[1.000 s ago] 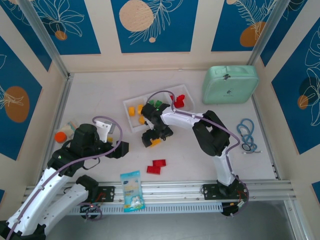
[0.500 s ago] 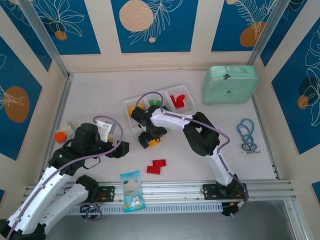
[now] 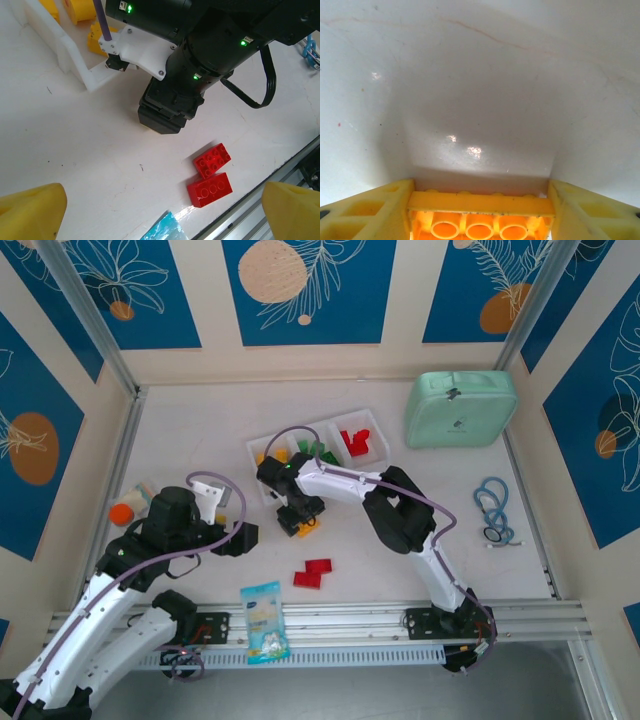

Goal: Sort the legos into containers by color
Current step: Pick up the lego from the center of the table, then place the lego in the container.

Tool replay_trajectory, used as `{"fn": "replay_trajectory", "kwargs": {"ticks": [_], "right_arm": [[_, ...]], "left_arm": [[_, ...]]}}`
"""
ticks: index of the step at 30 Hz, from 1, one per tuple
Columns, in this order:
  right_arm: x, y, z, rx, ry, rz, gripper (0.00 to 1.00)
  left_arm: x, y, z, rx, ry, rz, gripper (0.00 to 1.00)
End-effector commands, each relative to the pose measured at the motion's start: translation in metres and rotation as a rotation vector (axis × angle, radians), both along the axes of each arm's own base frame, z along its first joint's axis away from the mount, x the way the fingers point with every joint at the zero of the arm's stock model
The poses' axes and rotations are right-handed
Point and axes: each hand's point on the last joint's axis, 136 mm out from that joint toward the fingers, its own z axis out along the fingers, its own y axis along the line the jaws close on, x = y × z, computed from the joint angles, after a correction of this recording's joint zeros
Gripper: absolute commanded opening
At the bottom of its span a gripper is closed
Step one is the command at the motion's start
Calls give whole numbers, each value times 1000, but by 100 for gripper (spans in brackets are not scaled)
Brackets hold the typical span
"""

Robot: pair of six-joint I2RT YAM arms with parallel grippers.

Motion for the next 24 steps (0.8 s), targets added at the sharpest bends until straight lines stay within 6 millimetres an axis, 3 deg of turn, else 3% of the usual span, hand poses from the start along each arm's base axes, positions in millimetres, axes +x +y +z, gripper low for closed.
{"fn": "replay_trajectory", "kwargs": {"ticks": [1, 13, 19, 24], "right_arm": [[-2, -25, -8, -87, 13, -4, 55], [29, -13, 65, 148, -69, -83, 53], [59, 22, 109, 384, -166, -74, 51], [95, 48, 125, 515, -223, -68, 53]], "left_arm": [[1, 2, 0, 16, -15, -2, 99], [1, 3, 1, 14, -23, 0, 99], [1, 3, 2, 13, -27, 1, 99], [1, 3, 3, 10, -32, -1, 99]]}}
